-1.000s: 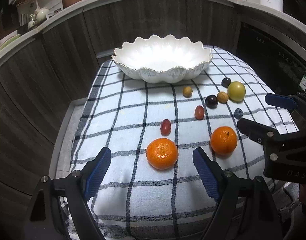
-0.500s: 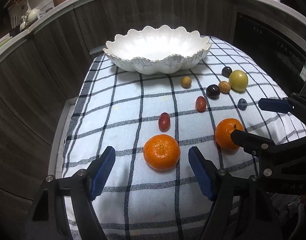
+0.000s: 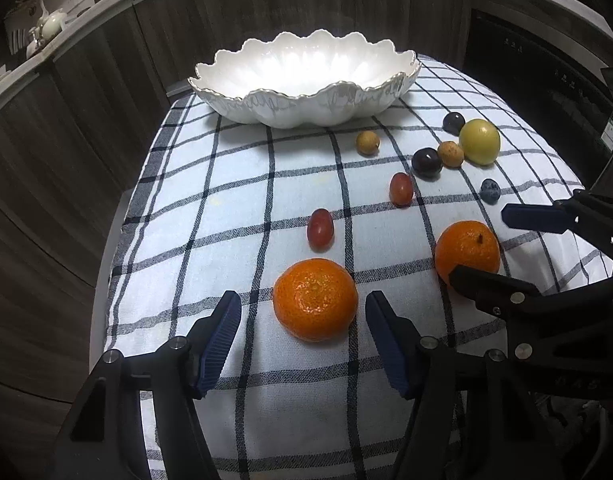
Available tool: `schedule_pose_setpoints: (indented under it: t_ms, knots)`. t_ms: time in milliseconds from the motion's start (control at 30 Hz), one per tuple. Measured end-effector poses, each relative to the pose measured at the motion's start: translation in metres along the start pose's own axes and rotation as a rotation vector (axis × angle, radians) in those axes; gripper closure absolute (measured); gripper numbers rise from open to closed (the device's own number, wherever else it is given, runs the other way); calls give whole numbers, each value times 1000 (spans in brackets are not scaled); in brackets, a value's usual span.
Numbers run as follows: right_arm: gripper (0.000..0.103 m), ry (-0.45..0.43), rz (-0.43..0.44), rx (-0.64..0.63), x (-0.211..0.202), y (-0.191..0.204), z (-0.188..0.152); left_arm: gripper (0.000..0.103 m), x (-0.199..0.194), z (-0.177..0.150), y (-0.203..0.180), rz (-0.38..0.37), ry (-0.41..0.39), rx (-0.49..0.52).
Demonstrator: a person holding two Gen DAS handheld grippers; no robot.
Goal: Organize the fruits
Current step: 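Move the left tool toward one mandarin while the right tool approaches the other mandarin, then close the left tool on its mandarin while the right tool closes on the other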
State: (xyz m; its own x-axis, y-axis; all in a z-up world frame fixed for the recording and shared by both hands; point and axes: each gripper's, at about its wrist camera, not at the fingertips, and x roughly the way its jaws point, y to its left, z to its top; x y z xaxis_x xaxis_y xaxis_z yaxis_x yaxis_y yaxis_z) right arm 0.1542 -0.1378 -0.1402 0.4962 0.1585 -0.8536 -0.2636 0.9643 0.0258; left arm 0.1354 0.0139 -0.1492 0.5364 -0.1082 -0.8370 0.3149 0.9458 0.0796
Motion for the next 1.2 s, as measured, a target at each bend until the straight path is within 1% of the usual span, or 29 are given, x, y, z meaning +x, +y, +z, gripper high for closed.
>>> schedule_pose_setpoints:
  t_ms: [267,400,500,700,933,1200]
  knots:
    - [42,9,33,-6,6,2,1,46,8,2,-1,-11,24,-6]
    - [45,13,50,-9,9,3,2,53,12,1,-2,-20,38,-9]
    - [54,32,72,-10,14,4,2,57,12,1,-3,-20,37,-8]
    - [55,22,80,-5,12,4,2,59,11,0,-3,-21,33,-18]
    - [55,1,73,-6,3,2,3,60,4,0,-4,-8,19,-24]
    - [55,-28,59,1,-10,-2,6,60,-10,4,-5,9,-20,-23]
